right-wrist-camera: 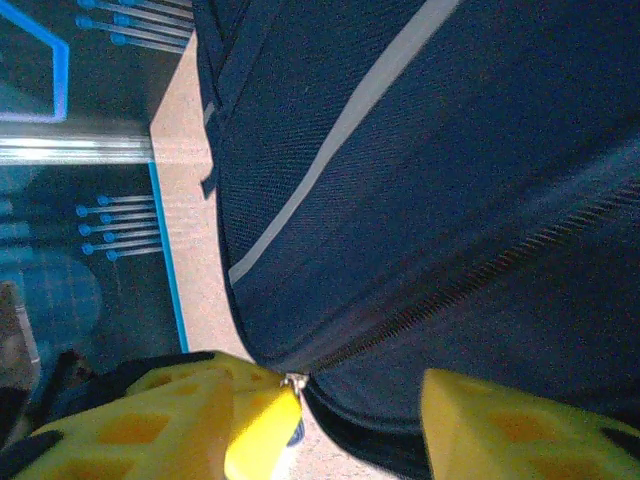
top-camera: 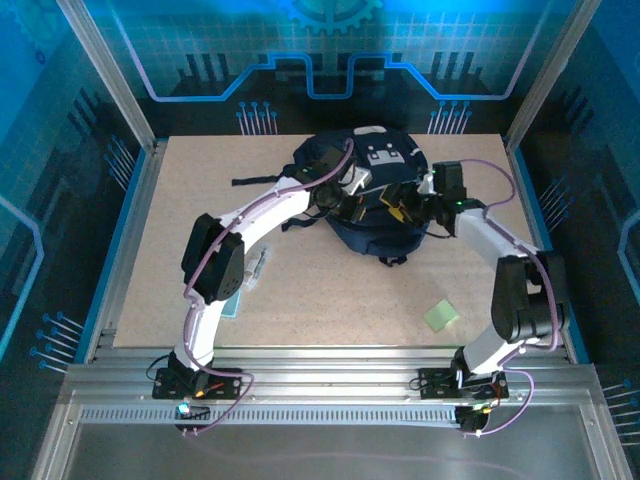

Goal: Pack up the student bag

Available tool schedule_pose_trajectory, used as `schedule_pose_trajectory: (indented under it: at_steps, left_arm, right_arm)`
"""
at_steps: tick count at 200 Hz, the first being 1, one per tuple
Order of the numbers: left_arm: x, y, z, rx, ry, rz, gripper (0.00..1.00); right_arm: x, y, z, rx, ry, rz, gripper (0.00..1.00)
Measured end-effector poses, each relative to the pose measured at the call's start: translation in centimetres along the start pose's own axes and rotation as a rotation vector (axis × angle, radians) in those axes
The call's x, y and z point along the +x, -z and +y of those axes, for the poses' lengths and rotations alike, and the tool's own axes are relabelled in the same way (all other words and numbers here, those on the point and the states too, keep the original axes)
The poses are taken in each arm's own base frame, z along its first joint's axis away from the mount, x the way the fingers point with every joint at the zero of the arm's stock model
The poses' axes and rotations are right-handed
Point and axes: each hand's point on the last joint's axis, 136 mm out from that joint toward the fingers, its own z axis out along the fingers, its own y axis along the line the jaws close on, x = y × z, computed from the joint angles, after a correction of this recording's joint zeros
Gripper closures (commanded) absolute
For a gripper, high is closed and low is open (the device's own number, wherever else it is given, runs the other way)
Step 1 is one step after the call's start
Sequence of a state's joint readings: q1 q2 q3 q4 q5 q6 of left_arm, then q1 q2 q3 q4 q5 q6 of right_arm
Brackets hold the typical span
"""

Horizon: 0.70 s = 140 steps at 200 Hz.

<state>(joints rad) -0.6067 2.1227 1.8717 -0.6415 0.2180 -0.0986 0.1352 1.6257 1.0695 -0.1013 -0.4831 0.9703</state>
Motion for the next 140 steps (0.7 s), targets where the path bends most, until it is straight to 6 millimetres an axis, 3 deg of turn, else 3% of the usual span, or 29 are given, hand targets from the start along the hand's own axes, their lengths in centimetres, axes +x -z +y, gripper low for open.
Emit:
schedule_pose_trajectory:
  at_steps: [19,71,95,114,140]
  left_arm:
    - [0.4,-0.3,-0.5,0.006,-0.012,-0.007,1.00]
    - [1.3,-0.3,0.8,0.007,0.001,-0.028,1.00]
    - [1.6,1.0,4.0,-0.025,0.072,-0.036,1.00]
    - [0.7,2.4,7.2,-0.072,0.112,-0.091,1.00]
    - [-0.2,3.1,8.5,-0.131,0.097,-0.127,1.00]
  right_arm:
    - [0.3,-2.2,-0.5,0.005,-0.033,0.016,1.00]
    - [0.2,-2.7,-0.5,0.013,-0.055,0.000,1.00]
    - [-0.2,-1.6,0.3,0.011,-0.020,-0.034,1.00]
    - [0.0,-1.0,0.9,0.002,0.010,-0.035,1.00]
    - [0.1,-0.9,1.4,-0.005,0.041,-0.019,1.00]
